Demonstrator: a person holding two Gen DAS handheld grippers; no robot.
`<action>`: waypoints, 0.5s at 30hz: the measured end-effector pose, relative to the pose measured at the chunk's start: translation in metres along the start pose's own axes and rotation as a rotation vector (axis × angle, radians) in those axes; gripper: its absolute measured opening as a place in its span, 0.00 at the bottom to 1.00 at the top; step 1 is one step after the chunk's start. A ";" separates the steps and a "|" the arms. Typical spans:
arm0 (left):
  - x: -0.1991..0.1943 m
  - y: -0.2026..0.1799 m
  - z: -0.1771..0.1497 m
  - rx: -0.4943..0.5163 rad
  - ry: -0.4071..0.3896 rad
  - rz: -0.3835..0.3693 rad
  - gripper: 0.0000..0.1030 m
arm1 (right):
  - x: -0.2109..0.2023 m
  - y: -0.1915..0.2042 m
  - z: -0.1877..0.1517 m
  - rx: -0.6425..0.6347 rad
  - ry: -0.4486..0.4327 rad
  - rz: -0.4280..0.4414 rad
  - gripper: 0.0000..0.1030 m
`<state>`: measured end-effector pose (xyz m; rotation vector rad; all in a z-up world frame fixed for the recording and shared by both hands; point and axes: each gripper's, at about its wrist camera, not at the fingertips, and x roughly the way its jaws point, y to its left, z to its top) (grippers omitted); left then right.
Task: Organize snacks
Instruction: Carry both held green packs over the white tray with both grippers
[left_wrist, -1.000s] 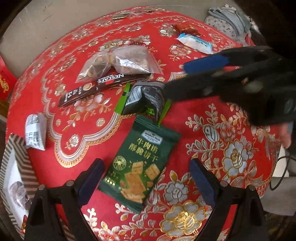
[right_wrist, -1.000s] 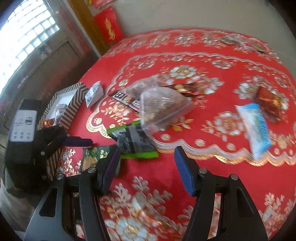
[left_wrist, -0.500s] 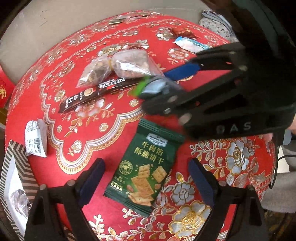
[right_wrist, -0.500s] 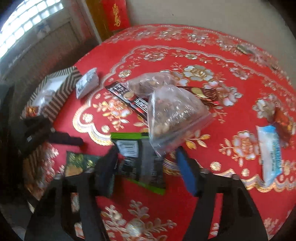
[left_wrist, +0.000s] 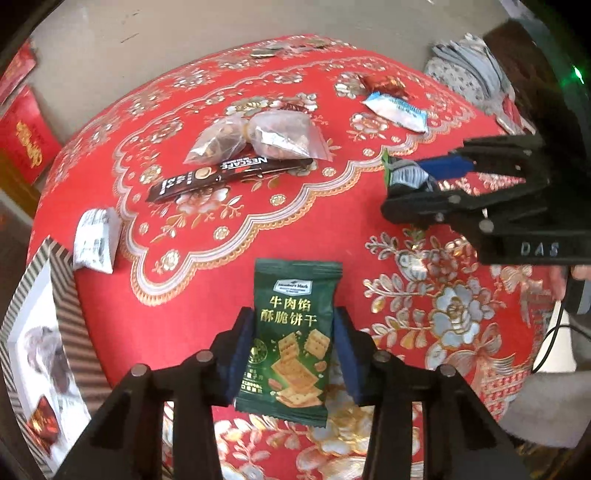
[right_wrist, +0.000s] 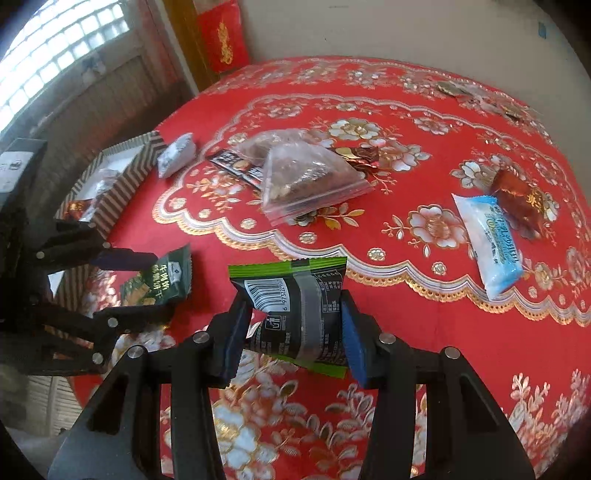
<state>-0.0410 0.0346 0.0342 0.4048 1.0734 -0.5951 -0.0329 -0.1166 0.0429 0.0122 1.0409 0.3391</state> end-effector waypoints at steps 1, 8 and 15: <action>-0.003 0.000 -0.002 -0.013 -0.006 0.004 0.42 | -0.002 0.003 0.000 -0.006 -0.002 0.003 0.45; -0.005 0.000 -0.013 -0.072 -0.008 0.042 0.42 | -0.010 0.016 -0.004 -0.030 -0.016 0.004 0.45; -0.012 -0.003 -0.019 -0.096 -0.021 0.084 0.61 | -0.007 0.016 -0.006 -0.017 -0.003 0.010 0.45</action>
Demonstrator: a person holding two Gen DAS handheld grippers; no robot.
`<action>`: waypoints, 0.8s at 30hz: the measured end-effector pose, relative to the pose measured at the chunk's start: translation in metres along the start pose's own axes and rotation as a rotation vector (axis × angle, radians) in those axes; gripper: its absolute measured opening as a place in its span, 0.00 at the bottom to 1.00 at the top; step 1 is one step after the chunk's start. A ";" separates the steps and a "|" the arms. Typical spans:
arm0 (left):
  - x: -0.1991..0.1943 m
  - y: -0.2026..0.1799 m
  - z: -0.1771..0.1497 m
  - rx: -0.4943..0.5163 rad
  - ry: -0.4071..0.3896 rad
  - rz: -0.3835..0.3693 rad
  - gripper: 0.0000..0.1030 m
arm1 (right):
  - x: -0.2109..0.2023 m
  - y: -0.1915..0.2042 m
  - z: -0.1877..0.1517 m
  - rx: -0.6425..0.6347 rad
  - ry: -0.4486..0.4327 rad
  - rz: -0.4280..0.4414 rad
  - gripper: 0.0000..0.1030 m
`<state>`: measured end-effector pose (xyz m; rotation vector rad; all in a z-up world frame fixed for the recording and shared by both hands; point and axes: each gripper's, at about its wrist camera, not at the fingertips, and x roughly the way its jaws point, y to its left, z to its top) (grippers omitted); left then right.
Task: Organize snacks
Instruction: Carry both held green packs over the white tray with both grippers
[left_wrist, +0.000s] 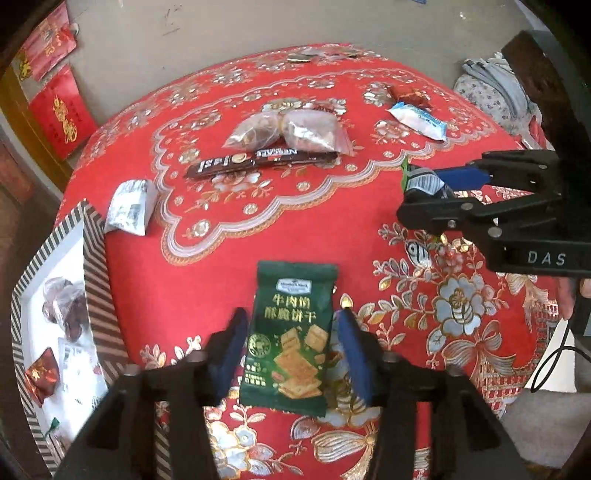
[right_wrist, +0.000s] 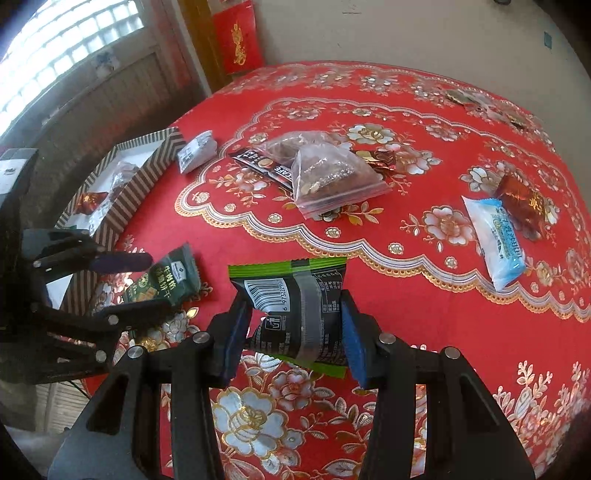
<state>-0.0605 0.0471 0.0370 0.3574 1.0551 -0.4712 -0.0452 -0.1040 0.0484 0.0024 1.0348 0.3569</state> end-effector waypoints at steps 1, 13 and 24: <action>0.000 0.001 -0.001 -0.006 -0.002 -0.003 0.63 | 0.001 0.000 0.000 0.000 0.003 0.001 0.45; 0.012 0.010 -0.007 -0.070 0.021 -0.034 0.45 | -0.005 0.007 0.004 -0.017 -0.012 0.017 0.45; -0.021 0.026 -0.012 -0.143 -0.058 0.028 0.45 | -0.007 0.035 0.015 -0.070 -0.030 0.047 0.45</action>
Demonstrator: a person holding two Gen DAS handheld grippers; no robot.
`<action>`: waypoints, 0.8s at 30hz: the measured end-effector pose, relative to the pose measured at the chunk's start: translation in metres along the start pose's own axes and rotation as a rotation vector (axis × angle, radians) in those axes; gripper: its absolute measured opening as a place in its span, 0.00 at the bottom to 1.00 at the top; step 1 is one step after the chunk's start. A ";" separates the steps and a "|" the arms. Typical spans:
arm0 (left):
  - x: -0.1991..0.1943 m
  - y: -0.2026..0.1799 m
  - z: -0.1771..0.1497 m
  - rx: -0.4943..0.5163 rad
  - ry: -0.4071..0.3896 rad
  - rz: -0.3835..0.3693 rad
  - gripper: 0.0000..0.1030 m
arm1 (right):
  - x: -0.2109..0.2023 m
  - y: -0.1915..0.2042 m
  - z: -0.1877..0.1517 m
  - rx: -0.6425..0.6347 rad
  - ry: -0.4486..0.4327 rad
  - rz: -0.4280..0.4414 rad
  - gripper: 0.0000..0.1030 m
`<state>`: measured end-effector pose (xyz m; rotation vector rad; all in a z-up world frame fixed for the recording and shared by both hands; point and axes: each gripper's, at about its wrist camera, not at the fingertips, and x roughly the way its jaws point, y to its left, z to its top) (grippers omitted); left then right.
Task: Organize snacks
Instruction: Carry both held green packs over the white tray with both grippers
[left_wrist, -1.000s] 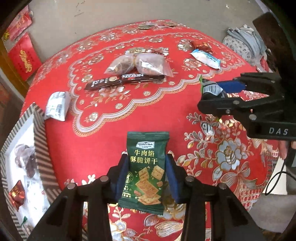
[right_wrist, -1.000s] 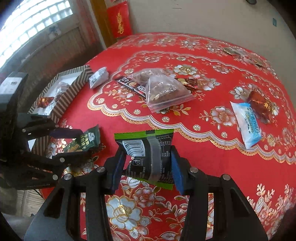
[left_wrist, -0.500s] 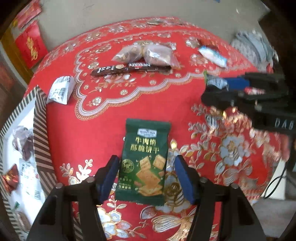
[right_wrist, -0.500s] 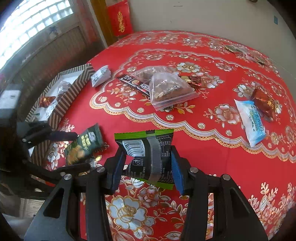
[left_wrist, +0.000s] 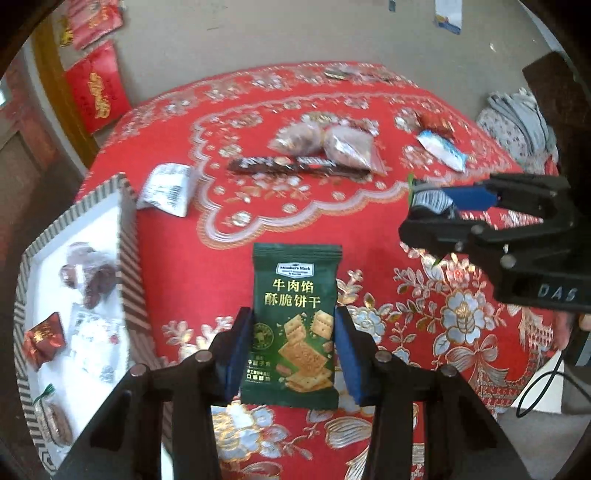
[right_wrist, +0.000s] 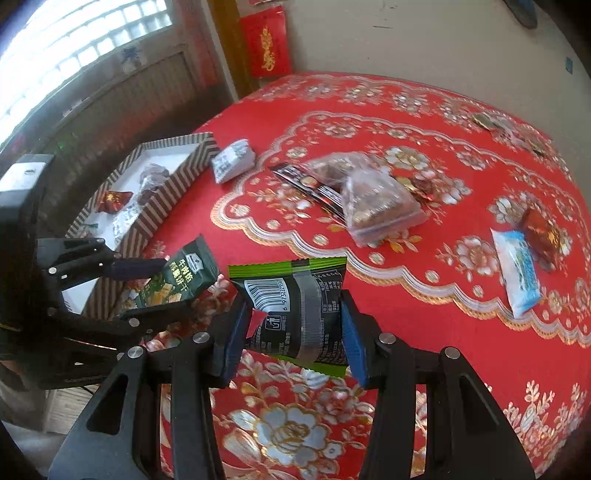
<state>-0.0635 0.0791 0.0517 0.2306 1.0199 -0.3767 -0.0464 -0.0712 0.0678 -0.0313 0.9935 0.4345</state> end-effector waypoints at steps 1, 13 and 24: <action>-0.004 0.002 0.000 -0.008 -0.009 0.007 0.45 | 0.000 0.003 0.002 -0.005 -0.002 0.004 0.45; -0.044 0.056 -0.011 -0.168 -0.116 0.126 0.45 | 0.006 0.056 0.033 -0.107 -0.022 0.051 0.45; -0.061 0.106 -0.037 -0.287 -0.152 0.238 0.45 | 0.025 0.117 0.063 -0.211 -0.017 0.106 0.45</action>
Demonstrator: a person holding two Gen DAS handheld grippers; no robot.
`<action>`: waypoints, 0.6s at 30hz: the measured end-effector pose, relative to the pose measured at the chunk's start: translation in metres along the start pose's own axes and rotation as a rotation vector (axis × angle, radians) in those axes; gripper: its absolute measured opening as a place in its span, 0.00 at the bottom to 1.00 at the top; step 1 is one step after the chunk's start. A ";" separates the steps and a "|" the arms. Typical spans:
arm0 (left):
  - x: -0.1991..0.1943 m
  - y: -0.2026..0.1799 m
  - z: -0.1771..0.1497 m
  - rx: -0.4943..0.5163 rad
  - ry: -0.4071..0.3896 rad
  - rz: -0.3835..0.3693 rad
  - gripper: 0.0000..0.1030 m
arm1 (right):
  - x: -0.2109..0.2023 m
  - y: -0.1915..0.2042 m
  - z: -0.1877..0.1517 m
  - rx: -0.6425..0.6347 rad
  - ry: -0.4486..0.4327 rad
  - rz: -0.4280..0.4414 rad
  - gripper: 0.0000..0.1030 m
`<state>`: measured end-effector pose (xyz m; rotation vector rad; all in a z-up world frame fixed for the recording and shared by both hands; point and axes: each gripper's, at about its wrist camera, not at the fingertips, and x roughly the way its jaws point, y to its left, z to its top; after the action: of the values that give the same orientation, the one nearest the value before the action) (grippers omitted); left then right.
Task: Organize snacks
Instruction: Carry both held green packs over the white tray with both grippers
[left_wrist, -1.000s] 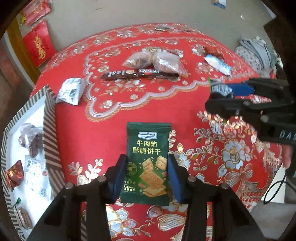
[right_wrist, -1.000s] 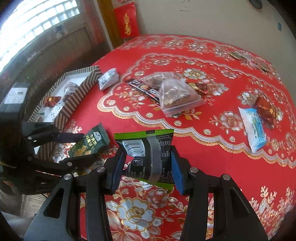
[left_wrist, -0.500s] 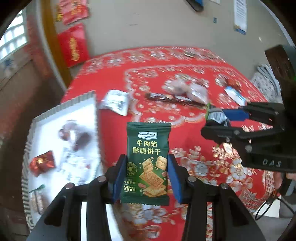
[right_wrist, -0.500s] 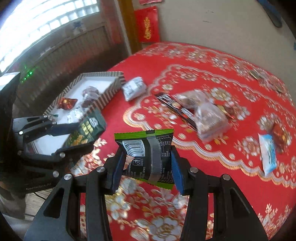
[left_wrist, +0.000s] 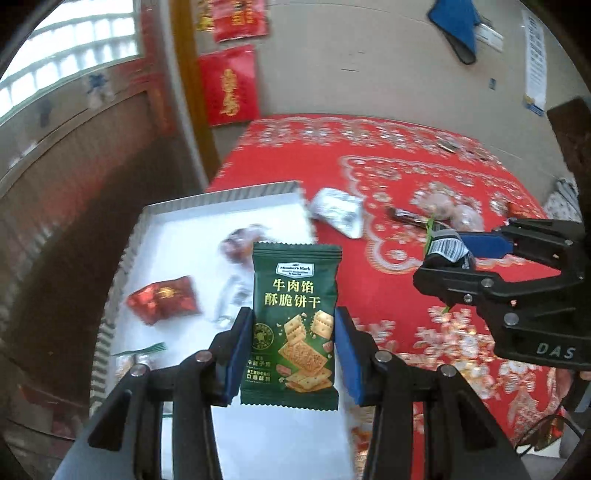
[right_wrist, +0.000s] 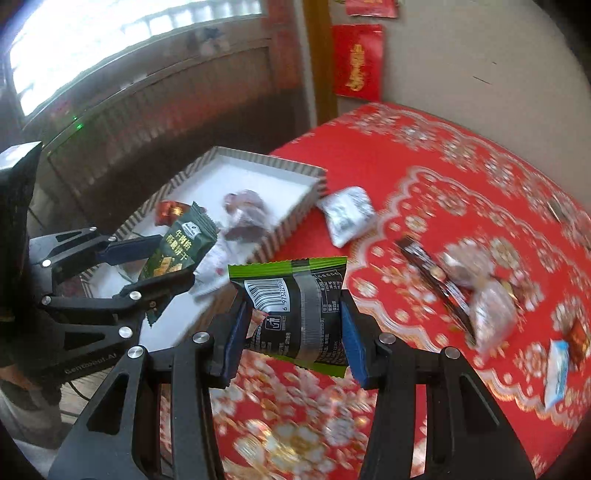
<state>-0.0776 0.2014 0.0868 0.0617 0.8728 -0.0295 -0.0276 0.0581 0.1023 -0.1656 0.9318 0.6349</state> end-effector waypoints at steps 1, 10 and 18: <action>0.001 0.006 -0.002 -0.013 0.000 0.017 0.45 | 0.003 0.006 0.004 -0.012 0.000 0.006 0.45; 0.006 0.055 -0.016 -0.121 0.015 0.079 0.45 | 0.038 0.052 0.031 -0.088 0.028 0.053 0.45; 0.018 0.073 -0.027 -0.154 0.042 0.095 0.45 | 0.075 0.077 0.036 -0.130 0.096 0.069 0.45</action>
<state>-0.0832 0.2762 0.0592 -0.0402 0.9110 0.1283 -0.0145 0.1676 0.0748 -0.2823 0.9919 0.7574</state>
